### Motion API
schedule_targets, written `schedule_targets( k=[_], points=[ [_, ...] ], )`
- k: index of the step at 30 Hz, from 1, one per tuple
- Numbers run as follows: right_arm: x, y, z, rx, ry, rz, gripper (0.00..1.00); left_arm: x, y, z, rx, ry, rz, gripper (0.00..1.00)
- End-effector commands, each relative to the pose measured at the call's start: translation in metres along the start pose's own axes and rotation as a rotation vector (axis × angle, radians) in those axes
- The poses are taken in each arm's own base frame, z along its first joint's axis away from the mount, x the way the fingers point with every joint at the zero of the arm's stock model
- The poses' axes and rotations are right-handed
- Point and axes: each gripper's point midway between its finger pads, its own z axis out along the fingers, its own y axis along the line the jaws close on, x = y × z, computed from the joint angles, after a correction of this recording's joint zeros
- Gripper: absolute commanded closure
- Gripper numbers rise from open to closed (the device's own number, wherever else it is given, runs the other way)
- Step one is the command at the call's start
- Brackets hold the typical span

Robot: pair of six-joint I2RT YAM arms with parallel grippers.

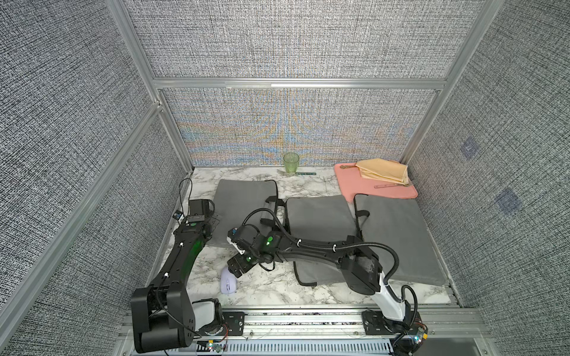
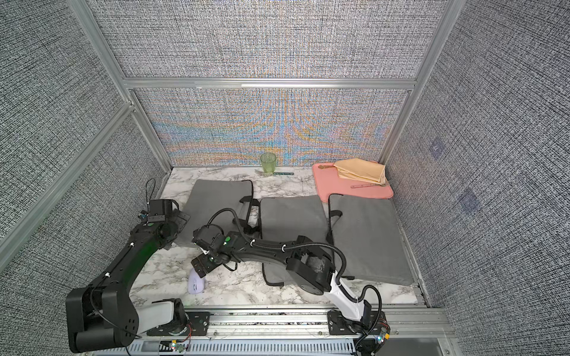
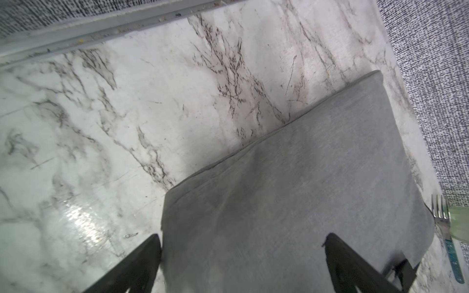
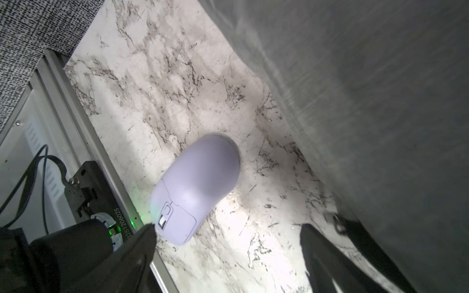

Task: Put the mouse into the laptop bag
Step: Unzip the zipper on the zippered laptop bag, then pick up the mouse from the center of the board.

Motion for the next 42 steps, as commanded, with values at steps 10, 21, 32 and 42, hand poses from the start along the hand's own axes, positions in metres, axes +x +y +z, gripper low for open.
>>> schedule_targets(
  k=[10,21,32,42],
  points=[
    [0.023,0.022,0.026,0.133,0.018,0.045,0.01,-0.011,0.025,-0.062,0.012,-0.084,0.029,0.01],
    [0.040,0.003,0.070,0.299,0.047,0.042,0.01,0.004,0.035,-0.069,0.035,-0.044,0.054,0.01],
    [0.061,-0.041,0.050,0.377,0.010,0.112,0.66,0.036,-0.021,-0.059,0.383,0.084,0.130,0.01],
    [0.038,-0.133,-0.065,0.389,-0.179,0.280,0.70,0.090,-0.104,-0.037,0.462,0.213,0.389,0.00]
  ],
)
